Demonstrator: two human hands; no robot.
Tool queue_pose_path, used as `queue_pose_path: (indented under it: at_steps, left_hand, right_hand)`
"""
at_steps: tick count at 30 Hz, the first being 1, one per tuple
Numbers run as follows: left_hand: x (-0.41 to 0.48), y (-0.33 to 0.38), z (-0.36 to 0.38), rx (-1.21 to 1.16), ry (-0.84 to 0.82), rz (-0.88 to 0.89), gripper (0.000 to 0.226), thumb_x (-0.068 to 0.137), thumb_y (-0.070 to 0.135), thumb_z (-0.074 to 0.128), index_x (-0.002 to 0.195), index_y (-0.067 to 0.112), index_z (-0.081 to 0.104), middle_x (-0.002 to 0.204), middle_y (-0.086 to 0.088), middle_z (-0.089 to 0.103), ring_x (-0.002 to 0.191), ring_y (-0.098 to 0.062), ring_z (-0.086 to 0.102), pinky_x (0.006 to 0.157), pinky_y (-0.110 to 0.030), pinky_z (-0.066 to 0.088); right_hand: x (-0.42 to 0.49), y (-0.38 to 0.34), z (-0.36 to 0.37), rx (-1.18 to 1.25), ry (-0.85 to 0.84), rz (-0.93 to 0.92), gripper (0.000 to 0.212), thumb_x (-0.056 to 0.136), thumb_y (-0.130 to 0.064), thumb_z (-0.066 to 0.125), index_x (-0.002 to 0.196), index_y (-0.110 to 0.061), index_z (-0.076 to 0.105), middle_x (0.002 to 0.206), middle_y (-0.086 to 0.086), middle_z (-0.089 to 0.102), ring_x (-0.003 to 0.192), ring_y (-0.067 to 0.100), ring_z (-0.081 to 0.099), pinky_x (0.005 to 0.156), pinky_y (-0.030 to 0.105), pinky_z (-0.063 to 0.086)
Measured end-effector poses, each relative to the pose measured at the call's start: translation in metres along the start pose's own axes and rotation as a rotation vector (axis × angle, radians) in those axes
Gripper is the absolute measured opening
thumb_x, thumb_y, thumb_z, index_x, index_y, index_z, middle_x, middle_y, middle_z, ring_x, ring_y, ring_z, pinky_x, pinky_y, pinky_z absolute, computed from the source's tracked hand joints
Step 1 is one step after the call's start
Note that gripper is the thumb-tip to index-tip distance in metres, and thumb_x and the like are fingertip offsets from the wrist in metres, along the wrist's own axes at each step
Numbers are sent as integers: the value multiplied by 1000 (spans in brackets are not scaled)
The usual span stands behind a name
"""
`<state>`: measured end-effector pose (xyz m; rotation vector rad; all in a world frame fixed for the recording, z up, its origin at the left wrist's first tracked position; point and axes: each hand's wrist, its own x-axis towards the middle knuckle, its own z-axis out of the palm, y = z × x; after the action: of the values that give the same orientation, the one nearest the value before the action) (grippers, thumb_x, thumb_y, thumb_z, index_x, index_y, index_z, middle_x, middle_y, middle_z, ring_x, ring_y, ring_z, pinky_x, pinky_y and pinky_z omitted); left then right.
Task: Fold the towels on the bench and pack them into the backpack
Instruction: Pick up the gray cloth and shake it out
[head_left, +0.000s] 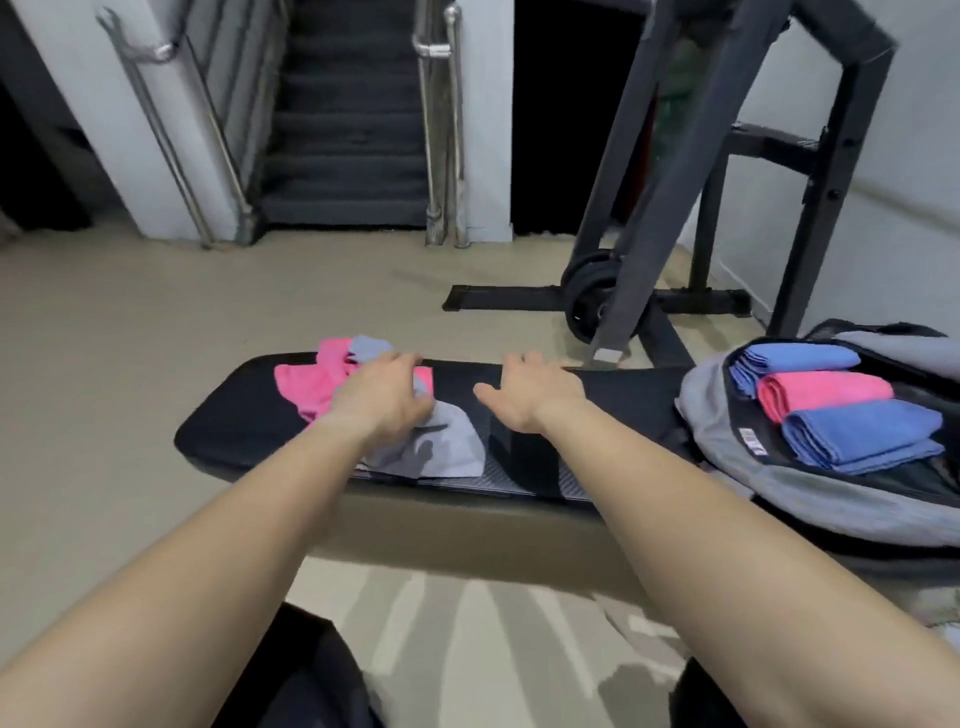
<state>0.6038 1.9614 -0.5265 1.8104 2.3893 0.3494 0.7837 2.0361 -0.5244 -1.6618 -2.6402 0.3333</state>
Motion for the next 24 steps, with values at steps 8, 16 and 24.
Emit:
queue_pose_path:
  at_steps: [8,16,24]
  left_hand:
    - [-9,-88,22,-202,137,-131,58,88,30,61,143,20,47,137,-7,58,124,-29,54,95,-44,49]
    - [30,-91,37,-210,145,-192,58,93,36,58,147,27,41,128,-1,64,118,-29,58,91,-43,49]
    - [38,-73,30,-385,257,-234,6,90,37,65,92,32,67,84,12,67,86,-17,63,72,-32,50]
  right_hand:
    - [48,-82,52,-54,-61,-236,57,100,-46,41,149,-19,32,148,9,38,128,35,42,94,47,42]
    - [78,-82,74,198,-1,-321,74,83,-44,72,145,-22,37,134,2,48,124,25,48,99,43,45]
    - [86,-76,64,429,120,-268,52,96,-43,51,141,-20,37,122,3,63,113,25,57,92,39,46]
